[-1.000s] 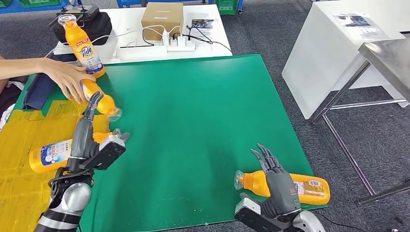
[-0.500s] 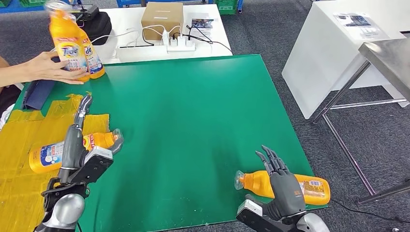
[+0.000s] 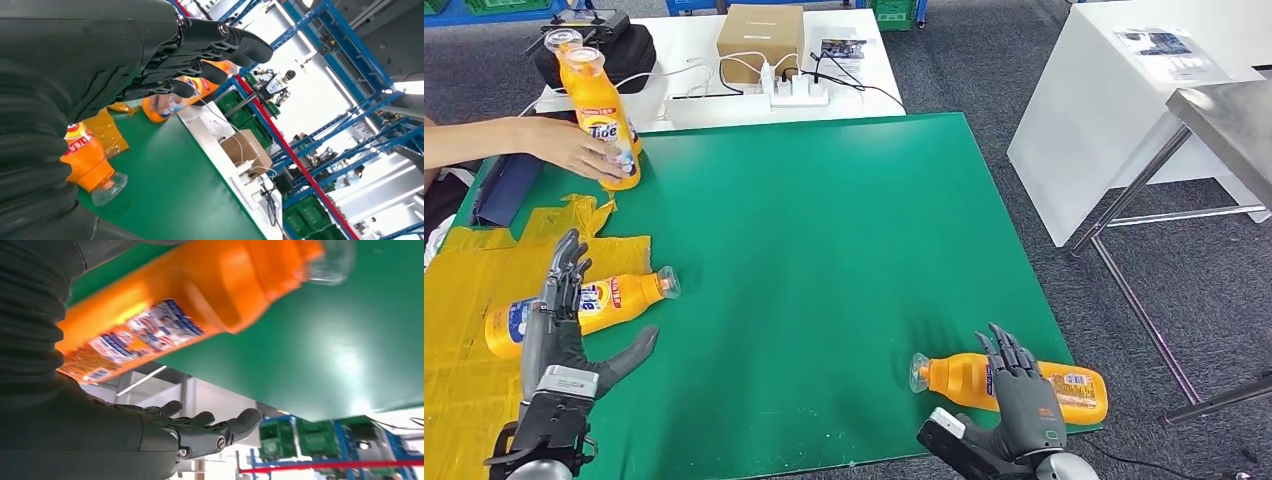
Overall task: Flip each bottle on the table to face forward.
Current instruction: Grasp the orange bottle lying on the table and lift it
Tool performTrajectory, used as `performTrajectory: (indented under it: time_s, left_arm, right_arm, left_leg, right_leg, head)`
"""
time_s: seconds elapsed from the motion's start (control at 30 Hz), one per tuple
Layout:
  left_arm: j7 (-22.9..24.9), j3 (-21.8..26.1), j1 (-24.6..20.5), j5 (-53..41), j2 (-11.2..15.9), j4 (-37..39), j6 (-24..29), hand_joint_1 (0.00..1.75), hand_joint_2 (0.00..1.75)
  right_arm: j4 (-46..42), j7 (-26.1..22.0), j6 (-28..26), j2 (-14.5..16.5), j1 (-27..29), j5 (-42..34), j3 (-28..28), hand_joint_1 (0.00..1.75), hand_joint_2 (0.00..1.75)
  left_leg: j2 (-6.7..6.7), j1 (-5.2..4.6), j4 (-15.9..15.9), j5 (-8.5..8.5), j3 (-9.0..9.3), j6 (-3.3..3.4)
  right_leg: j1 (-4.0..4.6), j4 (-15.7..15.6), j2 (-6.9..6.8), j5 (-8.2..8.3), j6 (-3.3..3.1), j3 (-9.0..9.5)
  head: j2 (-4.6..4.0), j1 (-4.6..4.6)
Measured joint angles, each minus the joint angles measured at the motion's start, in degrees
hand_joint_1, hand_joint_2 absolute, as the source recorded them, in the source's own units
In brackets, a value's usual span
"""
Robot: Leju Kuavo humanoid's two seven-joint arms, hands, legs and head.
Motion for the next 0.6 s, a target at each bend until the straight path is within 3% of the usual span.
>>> performTrajectory:
  time_s: [0.6]
  left_arm:
    - [0.3, 0.8, -0.7, 0.4, -0.9, 0.6, -0.5, 0.00, 1.75]
  right_arm:
    - [4.5, -0.6, 3.1, 1.4, 2.3, 4.6, -8.7, 0.00, 1.75]
  left_leg:
    - [0.00, 0.00, 0.0, 0.01, 0.03, 0.04]
  right_leg:
    - [-0.02, 0.0, 0.02, 0.01, 0.01, -0.02]
  head:
    - [0.00, -0.01]
